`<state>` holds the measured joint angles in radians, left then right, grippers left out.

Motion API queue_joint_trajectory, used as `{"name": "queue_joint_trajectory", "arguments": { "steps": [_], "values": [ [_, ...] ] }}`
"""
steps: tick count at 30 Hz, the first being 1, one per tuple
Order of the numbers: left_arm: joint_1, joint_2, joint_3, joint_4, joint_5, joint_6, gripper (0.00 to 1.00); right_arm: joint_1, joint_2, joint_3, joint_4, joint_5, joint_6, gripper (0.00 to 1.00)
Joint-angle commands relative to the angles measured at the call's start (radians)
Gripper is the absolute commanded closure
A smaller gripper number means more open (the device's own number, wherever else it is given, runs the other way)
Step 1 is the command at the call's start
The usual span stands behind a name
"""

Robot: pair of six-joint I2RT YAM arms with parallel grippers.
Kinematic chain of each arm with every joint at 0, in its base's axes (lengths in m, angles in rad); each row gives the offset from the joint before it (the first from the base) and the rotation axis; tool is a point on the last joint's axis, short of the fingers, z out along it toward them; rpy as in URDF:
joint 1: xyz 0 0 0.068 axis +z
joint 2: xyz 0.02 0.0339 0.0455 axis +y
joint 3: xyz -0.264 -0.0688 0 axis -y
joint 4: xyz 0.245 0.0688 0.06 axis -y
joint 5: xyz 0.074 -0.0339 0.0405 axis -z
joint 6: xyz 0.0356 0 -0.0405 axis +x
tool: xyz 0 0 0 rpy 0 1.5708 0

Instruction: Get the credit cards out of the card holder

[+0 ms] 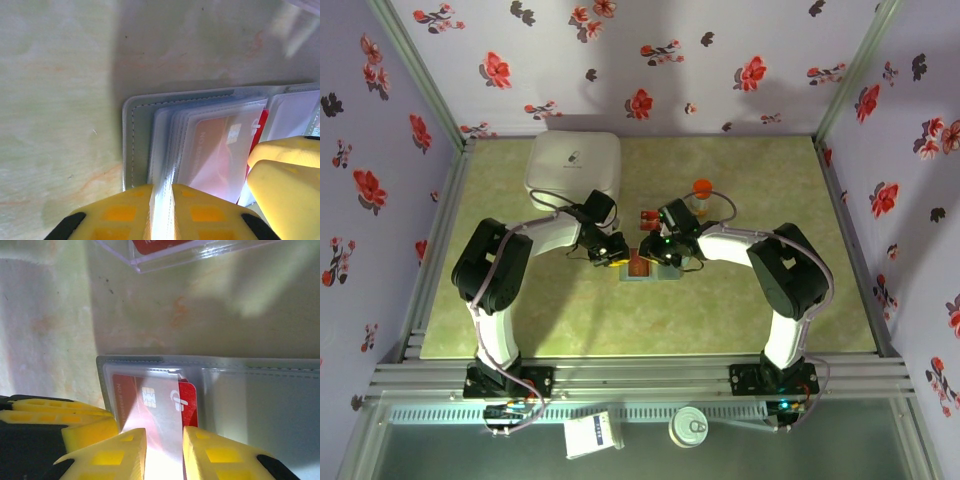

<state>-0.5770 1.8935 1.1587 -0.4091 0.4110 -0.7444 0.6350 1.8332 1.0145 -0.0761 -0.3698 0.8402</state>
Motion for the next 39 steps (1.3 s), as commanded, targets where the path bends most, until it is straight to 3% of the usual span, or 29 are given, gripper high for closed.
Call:
{"name": "queue_joint_trajectory", "arguments": {
  "steps": [1, 30, 39],
  "values": [
    [-0.004, 0.024, 0.016, -0.050, -0.025, 0.028, 0.85, -0.005, -0.008, -0.008, -0.052, 0.040, -0.026, 0.74],
    [-0.017, -0.028, 0.105, -0.104, -0.008, 0.049, 0.88, -0.029, -0.073, -0.012, -0.072, 0.054, -0.067, 0.73],
    [-0.058, 0.012, 0.143, -0.111, 0.001, 0.050, 0.96, -0.071, -0.089, -0.099, 0.074, -0.039, 0.005, 0.73]
  ]
}}
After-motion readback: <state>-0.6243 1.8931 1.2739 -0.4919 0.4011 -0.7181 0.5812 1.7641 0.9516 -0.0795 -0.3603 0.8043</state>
